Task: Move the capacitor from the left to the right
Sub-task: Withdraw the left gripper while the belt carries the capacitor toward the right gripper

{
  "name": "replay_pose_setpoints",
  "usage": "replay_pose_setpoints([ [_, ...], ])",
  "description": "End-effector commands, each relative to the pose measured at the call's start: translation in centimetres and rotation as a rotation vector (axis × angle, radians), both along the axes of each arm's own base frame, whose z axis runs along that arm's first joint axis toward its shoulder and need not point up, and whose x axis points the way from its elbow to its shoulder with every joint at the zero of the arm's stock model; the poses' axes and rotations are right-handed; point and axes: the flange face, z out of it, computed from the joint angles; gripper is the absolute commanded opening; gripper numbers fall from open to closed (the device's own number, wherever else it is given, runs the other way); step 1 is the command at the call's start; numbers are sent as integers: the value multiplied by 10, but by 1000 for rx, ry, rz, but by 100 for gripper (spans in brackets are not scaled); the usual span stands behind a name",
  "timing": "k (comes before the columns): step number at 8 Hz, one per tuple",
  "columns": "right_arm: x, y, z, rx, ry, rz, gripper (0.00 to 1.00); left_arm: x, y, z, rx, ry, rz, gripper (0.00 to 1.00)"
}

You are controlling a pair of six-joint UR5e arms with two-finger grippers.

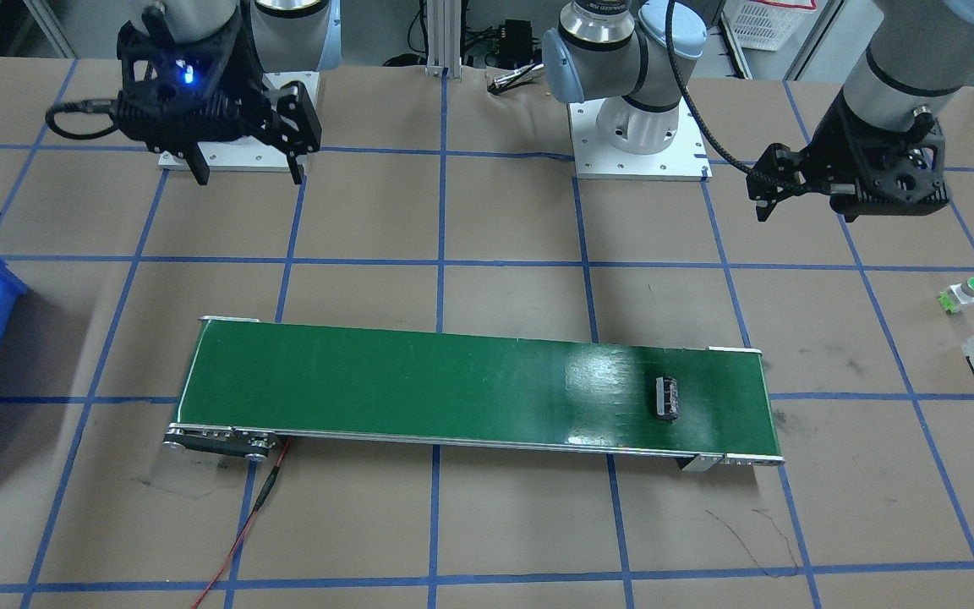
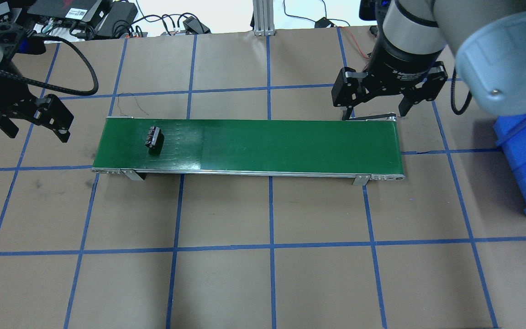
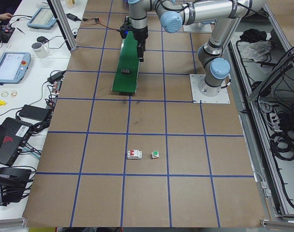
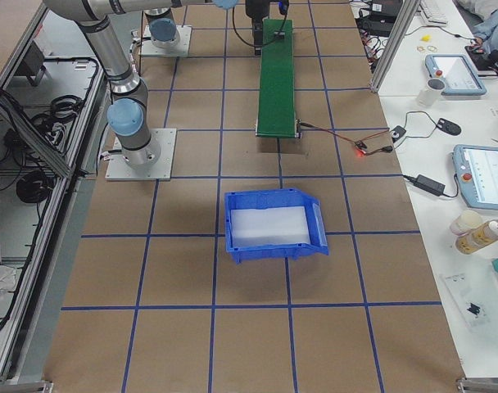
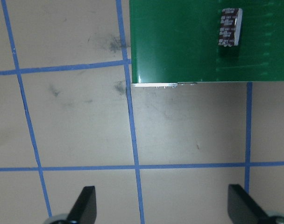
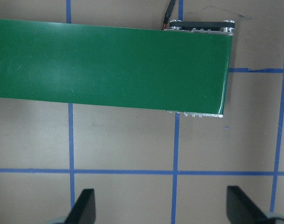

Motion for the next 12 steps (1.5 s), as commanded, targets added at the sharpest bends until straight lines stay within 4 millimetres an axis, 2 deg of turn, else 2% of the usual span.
replay_pose_setpoints([
  [1, -1, -68, -99, 35, 35, -10, 100, 6, 18, 9, 63, -89, 14, 100],
  [3, -6, -73, -157, 29, 38, -22, 100, 5, 20, 9, 74, -99, 12, 100],
  [5, -12, -82, -185, 62, 13, -31, 100, -2, 23, 6, 92, -93, 32, 100],
  [7, -19, -84, -193, 71, -78, -29, 100, -11, 23, 6, 61, -34, 133, 100],
  [9, -30, -87, -196, 64, -109, -3, 100, -18, 39, 16, 80, -27, 129, 100],
  [12, -30, -89, -206, 43, -126, 14, 100, -17, 39, 16, 81, -32, 128, 100],
])
